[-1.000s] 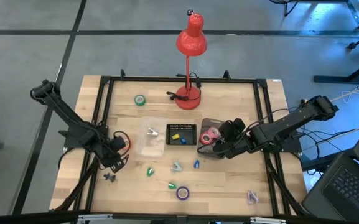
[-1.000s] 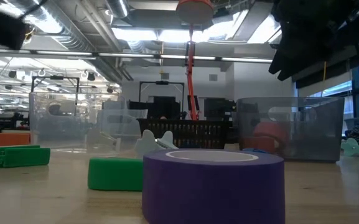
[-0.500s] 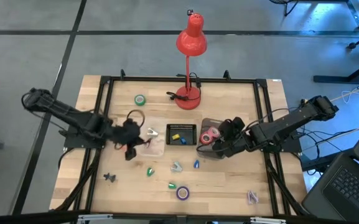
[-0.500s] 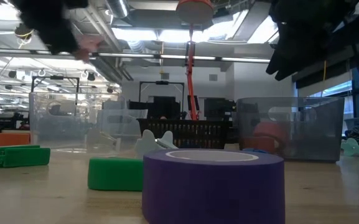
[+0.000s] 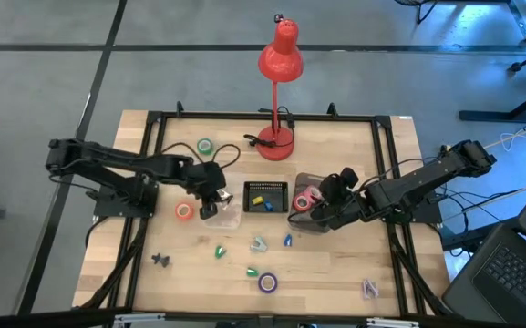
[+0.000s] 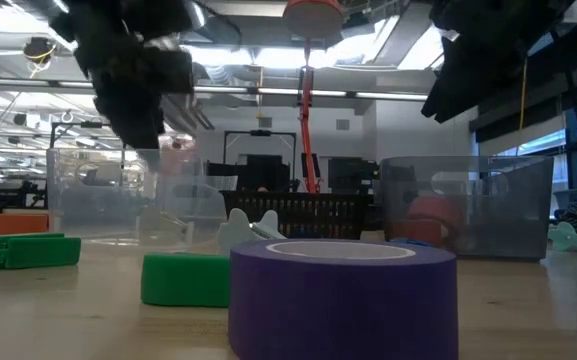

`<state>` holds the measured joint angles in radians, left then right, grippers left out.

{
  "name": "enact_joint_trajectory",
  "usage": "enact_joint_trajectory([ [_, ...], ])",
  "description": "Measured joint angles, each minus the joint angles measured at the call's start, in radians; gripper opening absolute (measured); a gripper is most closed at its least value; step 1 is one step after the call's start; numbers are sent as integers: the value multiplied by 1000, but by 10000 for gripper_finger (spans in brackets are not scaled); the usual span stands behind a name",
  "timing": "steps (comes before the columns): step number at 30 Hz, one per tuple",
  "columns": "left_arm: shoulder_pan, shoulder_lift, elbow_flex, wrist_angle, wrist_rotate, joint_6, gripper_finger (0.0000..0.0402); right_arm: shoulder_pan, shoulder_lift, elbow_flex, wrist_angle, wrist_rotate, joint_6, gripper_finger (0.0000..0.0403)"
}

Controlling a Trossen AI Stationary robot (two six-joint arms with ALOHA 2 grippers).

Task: Pick and place Stapler, Stapler remover, tape
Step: Put the pink staple remover into the transparent bin

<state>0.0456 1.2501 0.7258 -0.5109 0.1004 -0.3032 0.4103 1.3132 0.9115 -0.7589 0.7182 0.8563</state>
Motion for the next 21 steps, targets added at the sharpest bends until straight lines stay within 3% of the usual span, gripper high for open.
enact_joint_trajectory([
  [5,26,112,0,32,57,39,2,-17,0,0,0,7,-5,269],
  [12,44,232,30,40,49,68,2,-40,0,0,11,7,-32,269],
  [21,43,298,130,-12,63,131,18,-41,0,0,19,6,-56,269],
])
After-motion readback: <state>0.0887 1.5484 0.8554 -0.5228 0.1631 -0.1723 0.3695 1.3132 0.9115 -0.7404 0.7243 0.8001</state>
